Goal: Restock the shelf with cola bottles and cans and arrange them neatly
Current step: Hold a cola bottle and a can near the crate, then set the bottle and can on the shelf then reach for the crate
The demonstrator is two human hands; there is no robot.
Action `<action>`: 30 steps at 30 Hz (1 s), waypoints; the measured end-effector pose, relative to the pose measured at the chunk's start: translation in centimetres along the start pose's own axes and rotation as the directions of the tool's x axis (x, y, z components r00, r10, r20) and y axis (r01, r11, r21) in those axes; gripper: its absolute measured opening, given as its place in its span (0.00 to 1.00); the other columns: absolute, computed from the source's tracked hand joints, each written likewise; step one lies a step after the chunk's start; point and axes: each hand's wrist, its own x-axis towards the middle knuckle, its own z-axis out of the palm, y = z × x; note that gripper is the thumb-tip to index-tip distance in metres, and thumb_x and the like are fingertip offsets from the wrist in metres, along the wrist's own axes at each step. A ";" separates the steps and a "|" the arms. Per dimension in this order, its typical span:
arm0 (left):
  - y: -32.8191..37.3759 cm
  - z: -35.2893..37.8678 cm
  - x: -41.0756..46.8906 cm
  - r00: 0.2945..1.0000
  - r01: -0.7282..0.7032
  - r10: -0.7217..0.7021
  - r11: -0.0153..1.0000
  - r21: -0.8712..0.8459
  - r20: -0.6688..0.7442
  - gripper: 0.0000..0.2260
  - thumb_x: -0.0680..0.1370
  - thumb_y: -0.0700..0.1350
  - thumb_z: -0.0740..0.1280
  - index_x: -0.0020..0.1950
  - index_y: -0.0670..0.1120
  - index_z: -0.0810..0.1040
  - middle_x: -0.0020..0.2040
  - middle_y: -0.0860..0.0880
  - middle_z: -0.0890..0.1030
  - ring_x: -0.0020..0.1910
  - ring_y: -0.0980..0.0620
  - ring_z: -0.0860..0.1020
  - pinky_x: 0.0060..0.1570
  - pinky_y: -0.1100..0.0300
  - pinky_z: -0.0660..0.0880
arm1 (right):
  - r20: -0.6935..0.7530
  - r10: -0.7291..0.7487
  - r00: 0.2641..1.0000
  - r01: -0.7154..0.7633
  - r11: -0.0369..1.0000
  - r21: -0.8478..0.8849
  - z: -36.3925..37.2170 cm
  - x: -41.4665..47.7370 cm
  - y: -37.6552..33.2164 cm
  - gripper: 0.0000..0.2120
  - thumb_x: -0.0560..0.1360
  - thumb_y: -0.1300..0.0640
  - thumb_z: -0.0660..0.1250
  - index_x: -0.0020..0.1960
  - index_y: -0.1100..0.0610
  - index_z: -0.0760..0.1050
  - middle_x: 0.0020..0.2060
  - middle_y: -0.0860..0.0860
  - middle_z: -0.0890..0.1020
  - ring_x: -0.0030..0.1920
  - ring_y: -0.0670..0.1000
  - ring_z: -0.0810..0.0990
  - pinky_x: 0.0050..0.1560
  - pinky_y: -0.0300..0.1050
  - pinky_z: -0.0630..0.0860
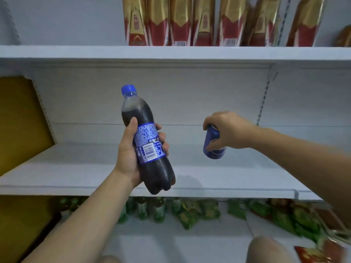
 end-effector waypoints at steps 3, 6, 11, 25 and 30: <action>-3.8 -2.1 4.2 0.995 0.100 -0.101 0.993 -0.059 -0.023 0.29 0.64 0.63 0.79 0.51 0.42 0.78 0.40 0.44 0.77 0.34 0.47 0.77 0.38 0.56 0.78 | 0.005 0.093 0.996 -0.093 0.995 0.021 2.6 0.8 3.3 0.27 0.64 0.40 0.79 0.59 0.47 0.76 0.49 0.45 0.77 0.49 0.51 0.75 0.48 0.49 0.77; -8.4 -4.5 8.3 0.974 0.201 -0.210 0.975 -0.097 -0.089 0.31 0.60 0.61 0.82 0.51 0.41 0.78 0.41 0.42 0.78 0.35 0.46 0.78 0.39 0.56 0.79 | 0.051 0.182 0.982 -0.184 0.982 0.049 6.9 1.8 6.8 0.28 0.65 0.40 0.78 0.60 0.47 0.75 0.50 0.44 0.76 0.49 0.50 0.76 0.47 0.47 0.78; -13.2 -6.2 17.6 0.940 0.251 -0.220 0.963 0.094 -0.261 0.25 0.63 0.56 0.79 0.52 0.43 0.78 0.41 0.44 0.83 0.39 0.48 0.81 0.43 0.56 0.78 | 0.104 0.312 0.944 -0.325 0.933 0.156 12.8 5.1 14.4 0.29 0.67 0.45 0.78 0.64 0.45 0.71 0.54 0.45 0.73 0.52 0.52 0.76 0.49 0.46 0.76; -22.2 -13.6 34.7 0.919 0.247 0.043 0.711 0.658 -0.392 0.26 0.70 0.42 0.80 0.64 0.53 0.74 0.54 0.53 0.81 0.53 0.52 0.79 0.52 0.55 0.74 | 0.157 0.357 0.921 -0.383 0.903 0.194 23.5 18.1 23.2 0.33 0.65 0.49 0.81 0.65 0.49 0.71 0.58 0.49 0.72 0.55 0.54 0.75 0.51 0.48 0.80; -23.1 -15.7 36.7 0.888 0.219 0.138 0.710 0.669 -0.438 0.31 0.68 0.39 0.81 0.67 0.47 0.71 0.58 0.47 0.79 0.56 0.46 0.79 0.60 0.51 0.74 | 0.075 0.409 0.909 -0.414 0.873 0.258 25.0 19.2 23.0 0.38 0.67 0.50 0.80 0.72 0.47 0.67 0.65 0.49 0.71 0.64 0.55 0.72 0.57 0.51 0.78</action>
